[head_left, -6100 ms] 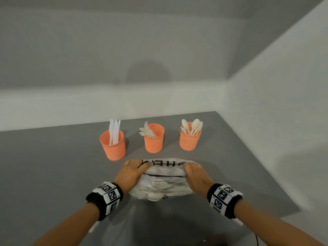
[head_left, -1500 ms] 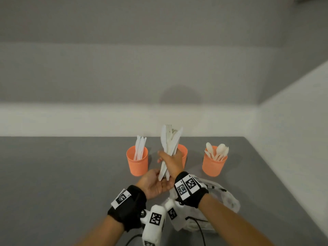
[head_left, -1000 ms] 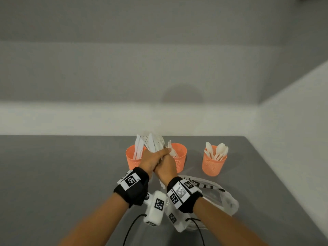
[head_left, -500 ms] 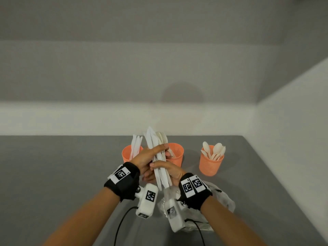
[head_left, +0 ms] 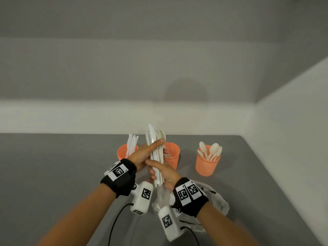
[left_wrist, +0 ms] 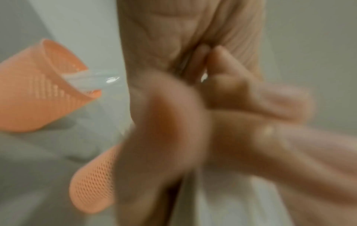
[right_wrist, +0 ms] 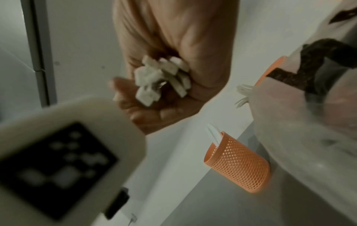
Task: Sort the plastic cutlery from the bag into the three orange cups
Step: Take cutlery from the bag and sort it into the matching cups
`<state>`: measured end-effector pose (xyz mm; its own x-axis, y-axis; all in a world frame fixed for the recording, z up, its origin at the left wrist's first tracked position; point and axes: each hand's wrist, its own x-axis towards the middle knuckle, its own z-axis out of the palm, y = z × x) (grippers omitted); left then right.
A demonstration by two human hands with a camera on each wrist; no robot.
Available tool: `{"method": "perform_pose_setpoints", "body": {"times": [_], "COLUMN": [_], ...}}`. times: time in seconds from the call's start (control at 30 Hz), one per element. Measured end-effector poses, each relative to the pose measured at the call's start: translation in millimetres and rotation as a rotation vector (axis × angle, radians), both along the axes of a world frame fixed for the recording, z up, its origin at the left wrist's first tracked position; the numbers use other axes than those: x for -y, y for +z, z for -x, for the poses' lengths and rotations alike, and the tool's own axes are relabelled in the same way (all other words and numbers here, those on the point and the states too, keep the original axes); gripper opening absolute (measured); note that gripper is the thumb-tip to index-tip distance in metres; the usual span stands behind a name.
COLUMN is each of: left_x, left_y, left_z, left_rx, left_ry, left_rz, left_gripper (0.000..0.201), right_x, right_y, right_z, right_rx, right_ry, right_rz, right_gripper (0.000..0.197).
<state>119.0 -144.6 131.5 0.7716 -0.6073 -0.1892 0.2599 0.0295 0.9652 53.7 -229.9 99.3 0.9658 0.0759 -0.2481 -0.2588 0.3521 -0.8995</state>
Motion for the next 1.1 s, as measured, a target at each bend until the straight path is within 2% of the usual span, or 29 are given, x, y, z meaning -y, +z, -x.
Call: {"method": "perform_pose_setpoints", "body": {"times": [0.17, 0.33, 0.5, 0.63, 0.7, 0.8, 0.87, 0.97, 1.1], "left_x": [3, 6, 12, 15, 15, 16, 18, 24, 26], "left_y": [-9, -16, -16, -12, -11, -11, -12, -13, -16], "left_z": [-2, 0, 3, 2, 1, 0, 2, 8, 10], "left_rx": [0.126, 0.245, 0.242, 0.176, 0.182, 0.256, 0.302, 0.279, 0.240], "left_ry": [0.247, 0.332, 0.378, 0.540, 0.612, 0.582, 0.512, 0.429, 0.422], "left_rz": [-0.114, -0.201, -0.193, -0.085, -0.039, -0.119, -0.196, -0.205, -0.182], "left_gripper": [0.020, 0.018, 0.017, 0.021, 0.023, 0.020, 0.022, 0.010, 0.015], "right_x": [10, 20, 26, 31, 32, 34, 33, 28, 24], "right_y": [-4, -9, -11, -16, -20, -24, -24, -20, -17], "right_z": [-2, -2, -1, -1, -2, -6, -8, -6, -5], "right_rx": [0.009, 0.032, 0.042, 0.032, 0.007, -0.041, -0.042, -0.004, 0.032], "right_ry": [-0.168, -0.171, -0.173, -0.198, -0.249, -0.309, -0.296, -0.240, -0.187], "right_rz": [-0.068, -0.005, -0.016, -0.066, -0.022, 0.048, 0.048, 0.062, 0.061], "right_gripper": [0.005, 0.013, 0.020, 0.016, 0.015, 0.021, 0.014, 0.006, 0.010]}}
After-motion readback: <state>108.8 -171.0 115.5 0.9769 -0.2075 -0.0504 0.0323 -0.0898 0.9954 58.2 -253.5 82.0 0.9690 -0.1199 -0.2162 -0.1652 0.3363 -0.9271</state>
